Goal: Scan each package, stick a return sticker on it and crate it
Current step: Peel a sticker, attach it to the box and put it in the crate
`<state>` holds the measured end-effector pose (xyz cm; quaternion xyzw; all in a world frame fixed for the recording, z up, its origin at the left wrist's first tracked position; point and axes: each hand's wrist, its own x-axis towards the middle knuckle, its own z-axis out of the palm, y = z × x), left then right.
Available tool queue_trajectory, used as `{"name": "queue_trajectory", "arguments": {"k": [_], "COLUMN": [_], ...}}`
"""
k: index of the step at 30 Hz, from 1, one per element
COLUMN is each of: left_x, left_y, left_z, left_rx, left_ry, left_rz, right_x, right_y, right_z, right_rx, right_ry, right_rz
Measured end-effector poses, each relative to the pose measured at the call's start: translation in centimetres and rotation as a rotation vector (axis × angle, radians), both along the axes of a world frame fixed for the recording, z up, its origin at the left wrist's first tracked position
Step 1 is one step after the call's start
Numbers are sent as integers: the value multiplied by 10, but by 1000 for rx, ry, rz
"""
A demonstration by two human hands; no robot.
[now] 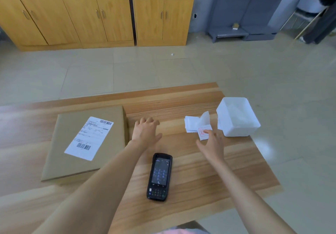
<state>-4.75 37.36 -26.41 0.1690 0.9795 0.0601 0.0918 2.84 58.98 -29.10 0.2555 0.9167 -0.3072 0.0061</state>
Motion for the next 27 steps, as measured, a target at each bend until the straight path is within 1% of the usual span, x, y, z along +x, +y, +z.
{"name": "queue_trajectory", "arguments": {"k": [8,13,20,27], "left_x": [4,2,-26,-47], "left_y": [65,86,105,119], "left_z": [-7,-15,-30,-53], "left_rx": [16,5,-45,-40], "left_ry": [-76,-132,-181,-237], "left_rz": [64,82,90,128], "right_x": [-15,-35,-68,-99], "right_y": [63,74,85,96], "right_z": [-19,-31,-45,-57], "right_rx": [-79,-106,-176,-114], "right_ry": [-60,-133,-199,-313], "right_rz": [70,61,53,92]}}
